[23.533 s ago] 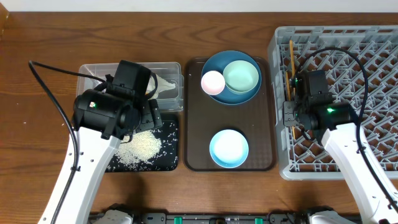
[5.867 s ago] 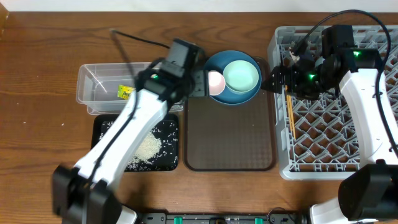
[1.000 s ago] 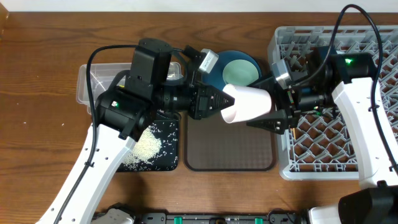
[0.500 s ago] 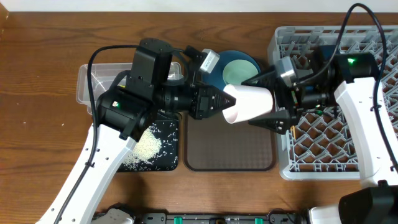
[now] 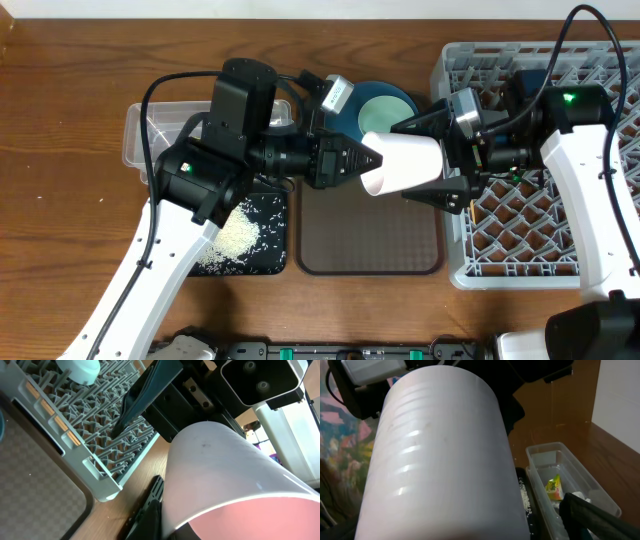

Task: Sort waste into correct bins and load items into the dishwasher rack
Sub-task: 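Hold the cup out and grasp it with the right gripper, then open the left gripper and pull it back from the cup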

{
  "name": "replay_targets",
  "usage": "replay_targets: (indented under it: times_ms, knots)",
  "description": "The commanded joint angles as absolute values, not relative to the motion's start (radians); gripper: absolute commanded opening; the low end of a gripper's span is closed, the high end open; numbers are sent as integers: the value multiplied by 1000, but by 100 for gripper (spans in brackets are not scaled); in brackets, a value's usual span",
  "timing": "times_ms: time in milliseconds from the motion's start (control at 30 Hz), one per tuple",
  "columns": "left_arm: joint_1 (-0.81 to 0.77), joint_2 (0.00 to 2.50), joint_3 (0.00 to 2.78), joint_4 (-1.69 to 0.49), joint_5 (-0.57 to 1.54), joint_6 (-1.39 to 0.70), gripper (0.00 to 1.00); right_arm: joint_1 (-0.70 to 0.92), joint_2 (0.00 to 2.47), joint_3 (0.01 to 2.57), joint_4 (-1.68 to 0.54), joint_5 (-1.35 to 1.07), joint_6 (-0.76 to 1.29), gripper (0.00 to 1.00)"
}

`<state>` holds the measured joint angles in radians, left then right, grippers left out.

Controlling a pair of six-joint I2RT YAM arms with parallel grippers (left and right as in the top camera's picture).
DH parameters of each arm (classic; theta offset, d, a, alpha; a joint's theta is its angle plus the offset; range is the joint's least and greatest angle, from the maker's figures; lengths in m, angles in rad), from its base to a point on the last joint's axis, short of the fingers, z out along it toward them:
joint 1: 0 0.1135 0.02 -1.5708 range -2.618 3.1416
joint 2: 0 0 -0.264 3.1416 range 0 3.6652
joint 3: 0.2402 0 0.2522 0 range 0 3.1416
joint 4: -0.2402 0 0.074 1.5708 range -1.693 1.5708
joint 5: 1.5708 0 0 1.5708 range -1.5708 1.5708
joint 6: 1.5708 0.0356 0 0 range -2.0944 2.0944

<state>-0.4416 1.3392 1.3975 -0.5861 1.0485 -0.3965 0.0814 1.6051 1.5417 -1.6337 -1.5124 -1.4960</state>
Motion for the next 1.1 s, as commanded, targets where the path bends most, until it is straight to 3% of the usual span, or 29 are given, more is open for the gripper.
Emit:
replay_targets:
  times_ms: [0, 267, 467, 700, 967, 1067]
  knots:
    - [-455, 1341, 1399, -585, 1114, -398, 6, 70, 1563, 1551, -1630, -1560, -1501, 99]
    - [-455, 1341, 1399, -585, 1140, -398, 6, 71, 1480, 1551, -1627, -1560, -1501, 98]
    - [-455, 1341, 1399, -583, 1171, -398, 6, 71, 1471, 1551, -1634, -1554, -1493, 77]
    - [-455, 1341, 1399, -565, 1171, -399, 6, 72, 1471, 1551, -1637, -1542, -1489, 72]
    - [-455, 1341, 1399, -552, 1171, -398, 17, 72, 1471, 1551, -1631, -1534, -1489, 49]
    - [-455, 1341, 1399, -551, 1170, -398, 17, 72, 1471, 1551, -1631, -1534, -1489, 46]
